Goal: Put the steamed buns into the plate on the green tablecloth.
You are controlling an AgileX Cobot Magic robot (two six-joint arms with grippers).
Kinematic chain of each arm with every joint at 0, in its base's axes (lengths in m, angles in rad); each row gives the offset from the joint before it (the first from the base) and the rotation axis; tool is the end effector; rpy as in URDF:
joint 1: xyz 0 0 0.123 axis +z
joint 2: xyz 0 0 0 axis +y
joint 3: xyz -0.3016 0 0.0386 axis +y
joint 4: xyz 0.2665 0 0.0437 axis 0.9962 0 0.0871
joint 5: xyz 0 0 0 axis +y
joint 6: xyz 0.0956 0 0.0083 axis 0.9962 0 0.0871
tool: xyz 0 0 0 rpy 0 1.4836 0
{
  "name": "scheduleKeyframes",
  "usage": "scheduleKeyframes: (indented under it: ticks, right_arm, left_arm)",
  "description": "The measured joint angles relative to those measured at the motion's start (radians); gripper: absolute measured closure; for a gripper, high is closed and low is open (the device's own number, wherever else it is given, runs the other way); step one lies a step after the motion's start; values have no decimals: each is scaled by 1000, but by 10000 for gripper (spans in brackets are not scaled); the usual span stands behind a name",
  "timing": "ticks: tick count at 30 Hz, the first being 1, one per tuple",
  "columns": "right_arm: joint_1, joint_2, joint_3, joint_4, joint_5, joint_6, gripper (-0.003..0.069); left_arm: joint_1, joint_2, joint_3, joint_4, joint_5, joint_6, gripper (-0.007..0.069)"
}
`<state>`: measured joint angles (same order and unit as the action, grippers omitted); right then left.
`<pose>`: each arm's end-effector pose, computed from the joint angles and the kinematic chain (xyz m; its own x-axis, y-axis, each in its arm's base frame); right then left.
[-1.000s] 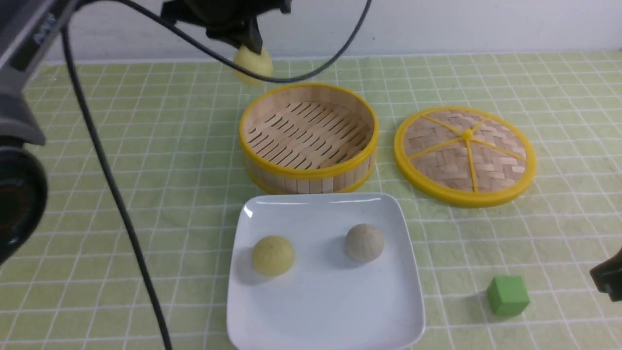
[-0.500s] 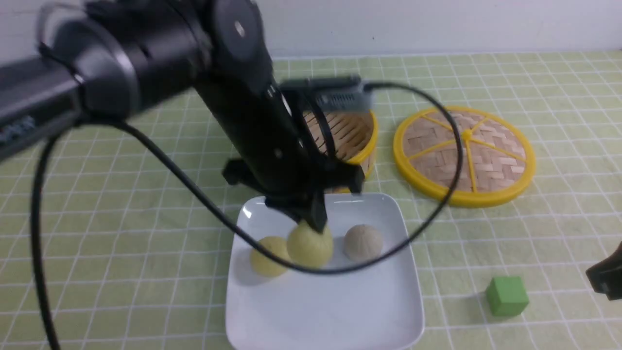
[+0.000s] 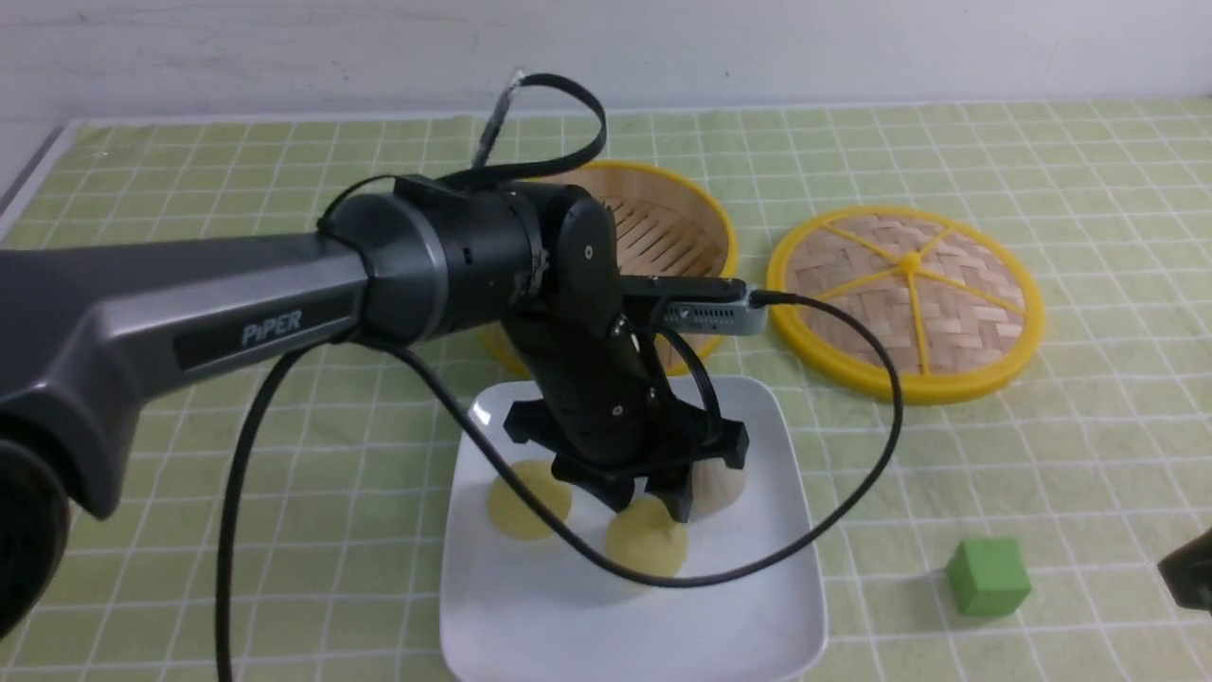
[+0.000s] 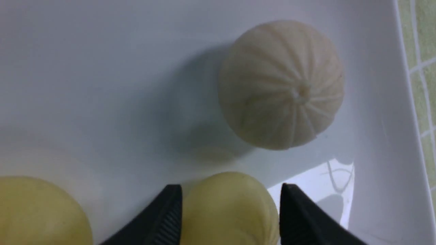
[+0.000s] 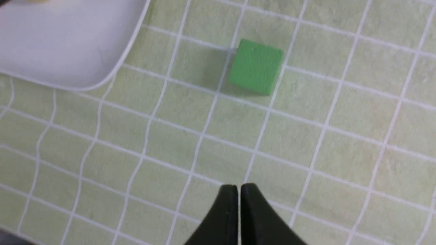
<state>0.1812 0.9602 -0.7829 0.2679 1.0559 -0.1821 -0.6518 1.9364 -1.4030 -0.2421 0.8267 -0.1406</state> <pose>0.1618 0.0521 0.3038 -0.8757 -0.2077 -0.4359 -0.3141 0.9306 0.1878 0.3273 -0.2710 0.2031 -0.9143 0.3243 -0.2427 0.3823 0.8888 -0.2528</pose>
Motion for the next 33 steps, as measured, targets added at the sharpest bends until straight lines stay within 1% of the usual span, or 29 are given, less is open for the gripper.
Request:
scheduleKeyframes:
  ticks: [2, 5, 9, 10, 11, 12, 14, 15, 17, 18, 19, 21, 24, 33]
  right_arm:
    - [0, -53, 0, -18, 32, 10, 629]
    - [0, -148, 0, -77, 70, 65, 629]
    - [0, -330, 0, -213, 99, 190, 629]
    - [0, -351, 0, -227, 97, 199, 629]
    - [0, -429, 11, -268, 66, 268, 629]
    - [0, -474, 33, -293, 27, 302, 629]
    - [0, -591, 116, -327, -144, 371, 629]
    - [0, -600, 138, -327, -164, 375, 629]
    - [0, -694, 294, -334, -428, 397, 627]
    - [0, -704, 306, -334, -468, 397, 627]
    - [0, -729, 400, -337, -610, 399, 627]
    - [0, -736, 462, -340, -722, 400, 627]
    - [0, -736, 501, -340, -795, 400, 627]
    - [0, -736, 505, -341, -798, 400, 619]
  left_arm:
    - [0, 0, -17, 21, 13, -6, 180]
    - [0, -3, -53, 57, 52, -8, 167]
    - [0, -19, -103, 122, 113, -25, 190]
    - [0, -20, -106, 125, 120, -28, 193]
    - [0, -26, -128, 151, 139, -37, 221]
    - [0, -29, -137, 166, 146, -46, 248]
    - [0, -34, -155, 198, 160, -58, 321]
    - [0, -36, -156, 200, 160, -59, 338]
    - [0, -39, -161, 213, 165, -61, 458]
    - [0, -39, -162, 213, 165, -61, 467]
    - [0, -40, -163, 218, 168, -61, 548]
    - [0, -40, -164, 220, 169, -61, 604]
    - [0, -40, -164, 221, 169, -61, 622]
    - [0, -40, -165, 221, 165, -61, 622]
